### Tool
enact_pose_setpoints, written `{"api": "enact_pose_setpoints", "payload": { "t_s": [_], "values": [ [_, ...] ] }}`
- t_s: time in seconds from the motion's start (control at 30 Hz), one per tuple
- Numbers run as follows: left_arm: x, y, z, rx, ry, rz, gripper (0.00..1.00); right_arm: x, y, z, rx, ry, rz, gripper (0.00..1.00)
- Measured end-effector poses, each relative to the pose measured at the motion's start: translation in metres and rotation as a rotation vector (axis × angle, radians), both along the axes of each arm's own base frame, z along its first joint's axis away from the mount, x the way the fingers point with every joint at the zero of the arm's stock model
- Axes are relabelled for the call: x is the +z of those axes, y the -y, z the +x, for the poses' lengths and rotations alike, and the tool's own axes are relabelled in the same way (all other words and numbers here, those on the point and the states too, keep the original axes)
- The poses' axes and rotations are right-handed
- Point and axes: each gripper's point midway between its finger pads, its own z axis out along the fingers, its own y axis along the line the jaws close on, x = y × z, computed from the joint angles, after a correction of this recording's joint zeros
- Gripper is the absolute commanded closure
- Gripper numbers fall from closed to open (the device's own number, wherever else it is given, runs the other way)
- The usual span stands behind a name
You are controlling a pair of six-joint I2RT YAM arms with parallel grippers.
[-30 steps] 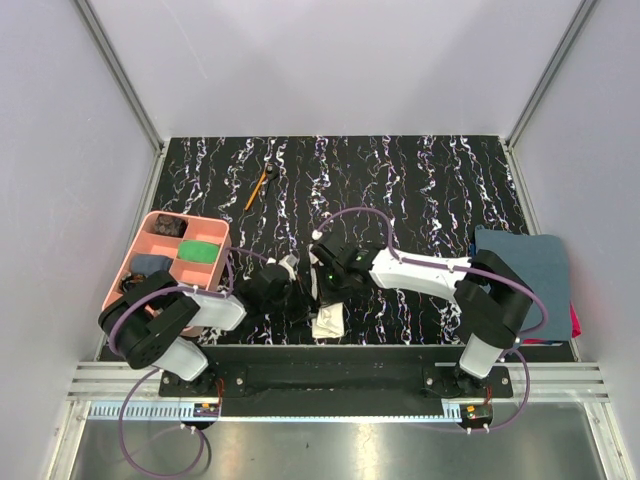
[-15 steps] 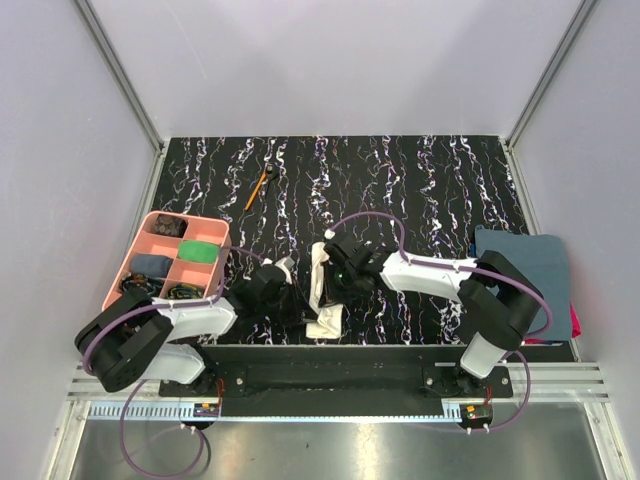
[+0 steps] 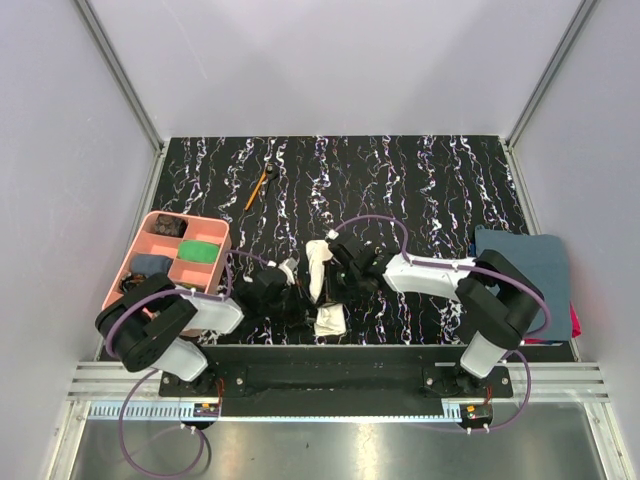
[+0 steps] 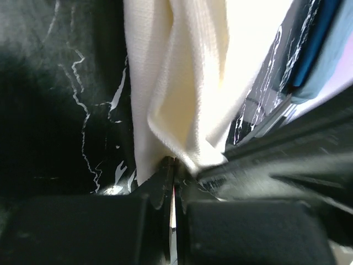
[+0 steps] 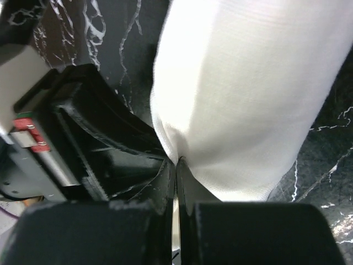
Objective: Fold the napkin into a case and place the utensils inside
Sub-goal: Grasp the top corner of the smaller rectangle folded napkin from the folded napkin.
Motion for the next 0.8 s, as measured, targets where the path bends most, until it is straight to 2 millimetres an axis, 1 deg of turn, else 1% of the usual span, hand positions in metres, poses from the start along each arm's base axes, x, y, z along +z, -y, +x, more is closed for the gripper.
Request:
{"api": "enact_pose_setpoints", "payload": {
  "t_s": [0.1, 0.13, 0.17, 0.2, 0.23, 0.27, 0.33, 0.5, 0.6, 0.67, 0.7, 0.73, 0.8],
  "values": [
    [0.0, -0.002, 0.0, 0.017, -0.003, -0.009, 0.99, -0.007, 0.003, -0.002, -0.008, -0.035, 0.011, 1.0],
    [0.001, -0.004, -0.001, 0.02, 0.002, -0.006, 0.96, -0.008, 0.003, -0.002, -0.012, -0.038, 0.019, 1.0],
    [0.001, -0.006, -0.002, 0.022, 0.008, 0.0, 0.92, -0.009, 0.002, -0.002, -0.011, -0.04, 0.025, 1.0],
    [0.001, -0.009, -0.003, 0.021, 0.014, 0.01, 0.9, -0.011, 0.001, -0.002, -0.009, -0.039, 0.029, 1.0],
    [0.002, -0.011, -0.005, 0.013, 0.026, 0.021, 0.88, -0.014, 0.001, -0.002, -0.009, -0.038, 0.03, 1.0],
    [0.003, -0.013, -0.007, 0.001, 0.035, 0.031, 0.83, -0.019, 0.001, -0.002, -0.008, -0.041, 0.028, 1.0],
    [0.006, -0.016, -0.011, -0.02, 0.056, 0.044, 0.81, -0.03, 0.002, -0.004, -0.005, -0.055, 0.022, 1.0],
    [0.023, -0.024, -0.015, -0.043, 0.124, 0.04, 0.85, -0.032, -0.005, -0.001, 0.01, -0.067, 0.076, 1.0],
    [0.036, -0.034, -0.013, -0.023, 0.188, 0.056, 0.87, -0.031, -0.009, -0.001, 0.021, -0.068, 0.098, 0.98],
    [0.044, -0.042, -0.005, 0.007, 0.22, 0.071, 0.87, -0.031, -0.009, 0.0, 0.023, -0.068, 0.102, 0.95],
    [0.048, -0.047, 0.003, 0.038, 0.233, 0.083, 0.88, -0.031, -0.009, 0.0, 0.025, -0.066, 0.103, 0.94],
    [0.053, -0.052, 0.015, 0.075, 0.242, 0.092, 0.89, -0.031, -0.01, 0.0, 0.027, -0.065, 0.107, 0.91],
    [0.065, -0.06, 0.042, 0.148, 0.254, 0.102, 0.92, -0.031, -0.01, 0.0, 0.029, -0.064, 0.111, 0.89]
  ]
}}
